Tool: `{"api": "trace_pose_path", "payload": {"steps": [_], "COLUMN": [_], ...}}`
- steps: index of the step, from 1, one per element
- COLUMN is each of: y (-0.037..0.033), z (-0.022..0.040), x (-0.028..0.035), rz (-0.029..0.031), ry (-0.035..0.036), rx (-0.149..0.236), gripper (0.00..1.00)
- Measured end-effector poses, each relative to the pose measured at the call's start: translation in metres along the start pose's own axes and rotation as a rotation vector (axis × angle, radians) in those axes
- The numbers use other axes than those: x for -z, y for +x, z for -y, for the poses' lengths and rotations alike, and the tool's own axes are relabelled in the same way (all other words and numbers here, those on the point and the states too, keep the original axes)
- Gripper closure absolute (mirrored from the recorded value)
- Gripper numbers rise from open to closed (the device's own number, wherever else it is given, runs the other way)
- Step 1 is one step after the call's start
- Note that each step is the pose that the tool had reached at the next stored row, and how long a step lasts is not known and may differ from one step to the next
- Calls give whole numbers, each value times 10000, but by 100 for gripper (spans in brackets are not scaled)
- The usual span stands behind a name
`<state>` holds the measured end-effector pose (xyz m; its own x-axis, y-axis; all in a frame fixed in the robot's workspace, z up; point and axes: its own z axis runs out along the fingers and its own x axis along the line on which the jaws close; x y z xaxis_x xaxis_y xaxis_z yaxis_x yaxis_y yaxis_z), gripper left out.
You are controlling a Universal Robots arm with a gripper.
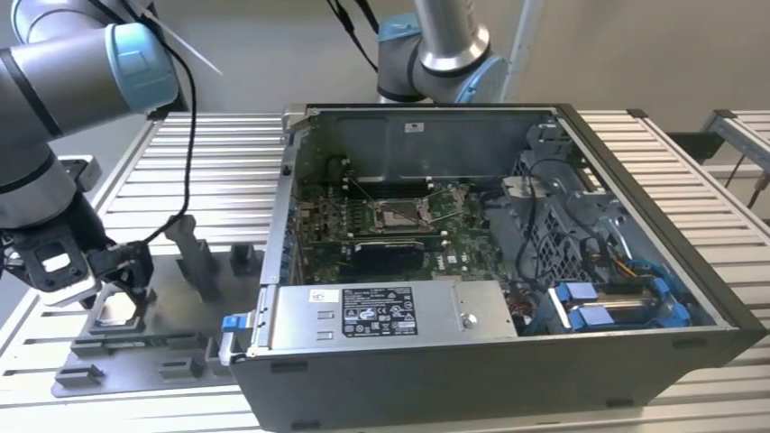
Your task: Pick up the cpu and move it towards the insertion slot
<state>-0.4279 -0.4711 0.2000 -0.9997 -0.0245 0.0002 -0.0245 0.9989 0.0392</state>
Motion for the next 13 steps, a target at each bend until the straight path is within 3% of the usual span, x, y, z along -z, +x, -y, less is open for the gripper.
{"api": "trace_pose_path", "payload": {"steps": [13], "y": [1], "z": [12], "x": [-112], "rz": [-1], "ry": [1], "rx": [1], "gripper": [0]}}
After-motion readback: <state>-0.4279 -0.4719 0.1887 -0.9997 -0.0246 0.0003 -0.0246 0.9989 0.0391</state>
